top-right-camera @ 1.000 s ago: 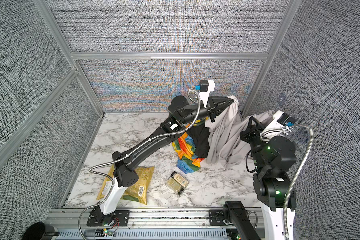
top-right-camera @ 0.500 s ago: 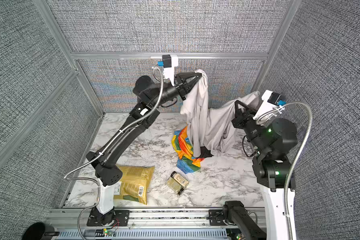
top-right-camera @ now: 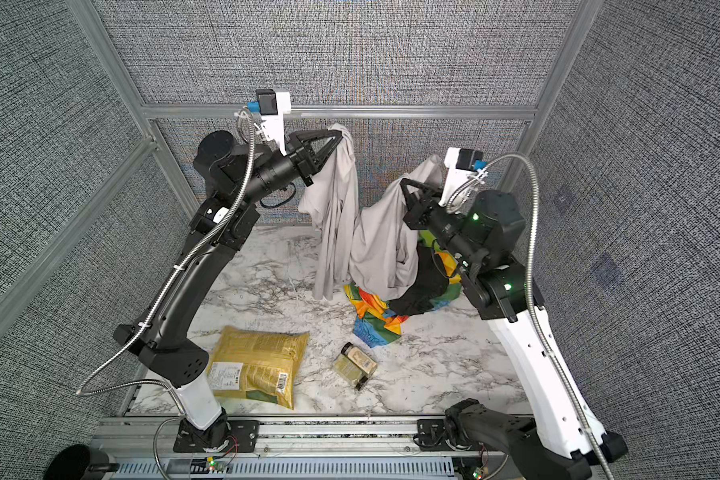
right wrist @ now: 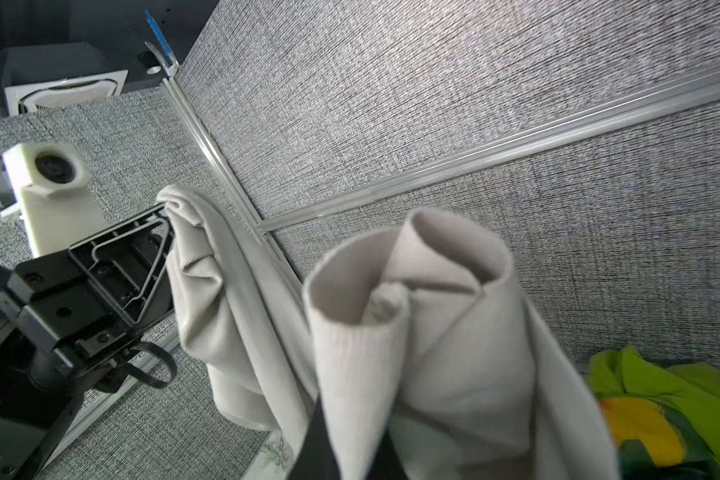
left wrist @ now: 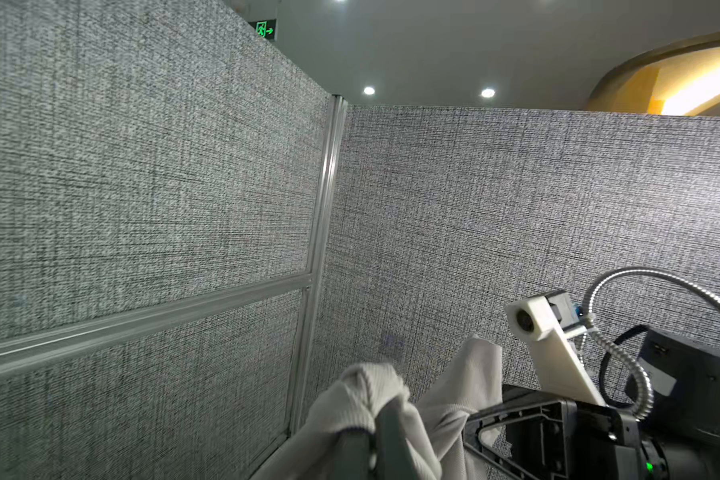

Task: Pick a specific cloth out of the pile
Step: 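Lift the grey cloth with the left gripper while the right gripper holds its top, then lower the grey cloth with both grippers onto the table beside the pile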

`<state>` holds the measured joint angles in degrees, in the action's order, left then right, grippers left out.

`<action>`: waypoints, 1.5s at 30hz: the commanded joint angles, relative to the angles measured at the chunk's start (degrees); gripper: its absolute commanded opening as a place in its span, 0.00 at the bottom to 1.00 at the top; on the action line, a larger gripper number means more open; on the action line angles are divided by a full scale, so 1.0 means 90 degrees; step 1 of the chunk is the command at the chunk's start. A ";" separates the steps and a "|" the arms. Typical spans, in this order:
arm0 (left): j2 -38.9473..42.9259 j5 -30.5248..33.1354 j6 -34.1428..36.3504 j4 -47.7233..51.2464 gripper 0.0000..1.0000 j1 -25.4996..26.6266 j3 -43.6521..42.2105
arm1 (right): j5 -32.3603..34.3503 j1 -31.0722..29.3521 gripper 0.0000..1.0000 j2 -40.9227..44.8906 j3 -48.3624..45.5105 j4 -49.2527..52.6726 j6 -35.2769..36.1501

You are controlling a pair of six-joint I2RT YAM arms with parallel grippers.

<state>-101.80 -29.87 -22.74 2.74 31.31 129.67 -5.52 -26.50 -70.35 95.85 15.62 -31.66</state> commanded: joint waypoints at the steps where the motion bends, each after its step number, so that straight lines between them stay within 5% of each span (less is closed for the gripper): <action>1: 0.0290 -0.0174 0.0150 0.0067 0.00 -0.0296 -0.0198 | 0.0424 -0.0417 0.00 -0.0352 0.0289 -0.0412 0.0312; 18: 0.1225 -0.0949 -0.0239 -0.0568 0.00 -0.2424 -0.2307 | -0.0062 -0.1467 0.00 -0.3237 0.2435 0.0141 0.0616; 29: 0.0860 -0.0751 0.0161 -0.0698 0.00 -0.2655 -0.2870 | -0.0462 -0.1626 0.00 -0.4382 0.2926 0.0235 0.0598; 45: 0.1845 -0.0531 0.0569 -0.1218 0.00 -0.3302 -0.6079 | -0.1542 -0.1884 0.00 -0.5588 0.2555 -0.0520 0.0225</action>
<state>-86.43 -33.69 -19.53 -4.19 2.31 77.30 -16.38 -43.29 -119.37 119.50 16.80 -27.86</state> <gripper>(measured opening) 0.052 0.072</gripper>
